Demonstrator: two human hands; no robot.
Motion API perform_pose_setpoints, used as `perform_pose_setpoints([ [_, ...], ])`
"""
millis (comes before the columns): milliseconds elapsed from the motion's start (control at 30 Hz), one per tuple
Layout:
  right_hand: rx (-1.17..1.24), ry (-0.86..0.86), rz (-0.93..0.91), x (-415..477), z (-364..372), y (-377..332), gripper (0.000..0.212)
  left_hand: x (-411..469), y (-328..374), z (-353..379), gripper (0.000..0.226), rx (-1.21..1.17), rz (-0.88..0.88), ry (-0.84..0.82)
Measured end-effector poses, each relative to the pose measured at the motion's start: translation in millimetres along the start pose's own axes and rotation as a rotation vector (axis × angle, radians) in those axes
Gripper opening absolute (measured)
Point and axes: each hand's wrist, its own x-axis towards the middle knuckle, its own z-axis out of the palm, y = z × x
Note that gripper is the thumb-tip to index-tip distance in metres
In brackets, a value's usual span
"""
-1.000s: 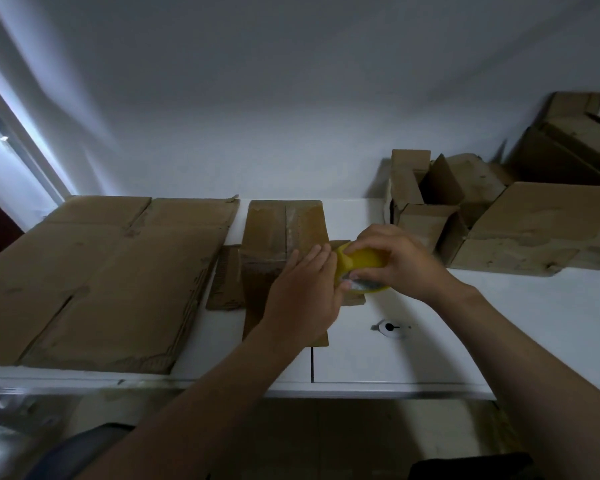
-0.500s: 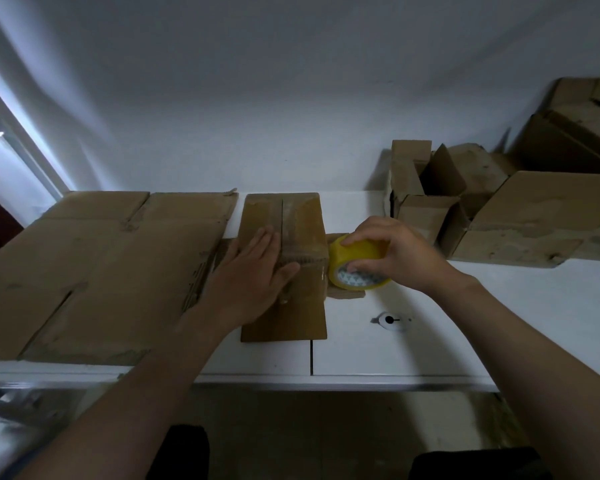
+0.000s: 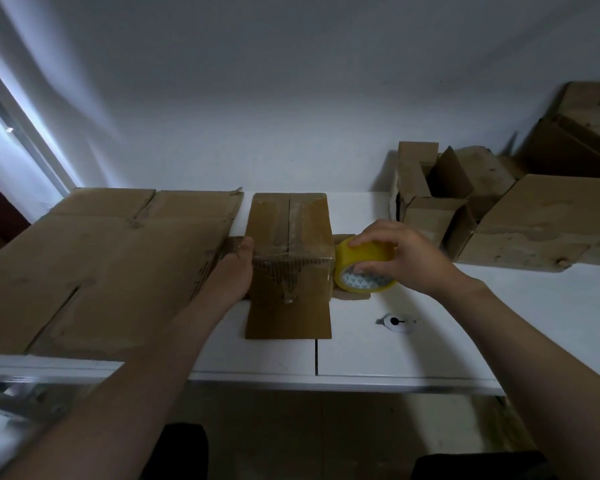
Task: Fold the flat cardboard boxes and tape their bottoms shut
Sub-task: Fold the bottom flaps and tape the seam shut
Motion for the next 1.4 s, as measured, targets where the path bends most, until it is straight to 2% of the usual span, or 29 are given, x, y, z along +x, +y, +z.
perform_pose_setpoints([
  [167, -0.037, -0.001, -0.001, -0.3, 1.0, -0.7, 0.035, 7.3, -0.6, 9.7, 0.054, 0.191, 0.124, 0.287],
  [267, -0.071, -0.026, 0.009, 0.4, 2.8, -0.9, 0.035, 16.6, -7.9, 17.1, 0.049, 0.193, 0.226, 0.349],
  [367, -0.133, -0.065, 0.034, 1.0, 3.6, -2.3, 0.034, 14.2, -5.2, 15.7, 0.059, 0.278, 0.415, 0.239],
  [433, -0.161, -0.089, 0.075, 2.4, 3.8, -8.3, 0.033, 8.6, 0.9, 12.3, 0.076, 0.333, 0.473, 0.164],
  [567, -0.339, -0.008, 0.043, 15.7, 14.6, -33.1, 0.039, 10.8, -1.5, 9.7, 0.112, 0.326, 0.444, 0.112],
  [667, -0.429, -0.034, -0.028, 31.1, 29.2, -51.7, 0.050, 25.0, -7.7, 7.6, 0.130, 0.129, 0.411, 0.116],
  [800, -0.572, -0.134, 0.032, 45.9, 42.9, -61.7, 0.066, 30.2, -10.3, 5.4, 0.138, 0.030, 0.449, 0.109],
  [933, -0.726, -0.193, 0.092, 49.5, 48.6, -63.6, 0.064, 37.9, -16.9, 2.3, 0.142, -0.105, 0.458, 0.066],
  [1100, -0.679, -0.229, 0.151, 49.8, 46.4, -67.9, 0.061, 60.5, -51.4, -4.2, 0.128, -0.237, 0.413, -0.097],
  [1200, -0.666, -0.231, 0.179, 50.6, 46.8, -69.8, 0.062, 55.5, -59.1, -16.7, 0.118, -0.277, 0.410, -0.127],
  [1300, -0.661, -0.230, 0.198, 50.8, 47.1, -72.7, 0.064, 39.0, -60.9, -26.8, 0.071, -0.322, 0.362, -0.065],
  [1400, -0.678, -0.230, 0.203, 50.6, 47.5, -74.4, 0.064, 18.0, -55.8, -30.8, 0.027, -0.196, 0.348, 0.106],
])
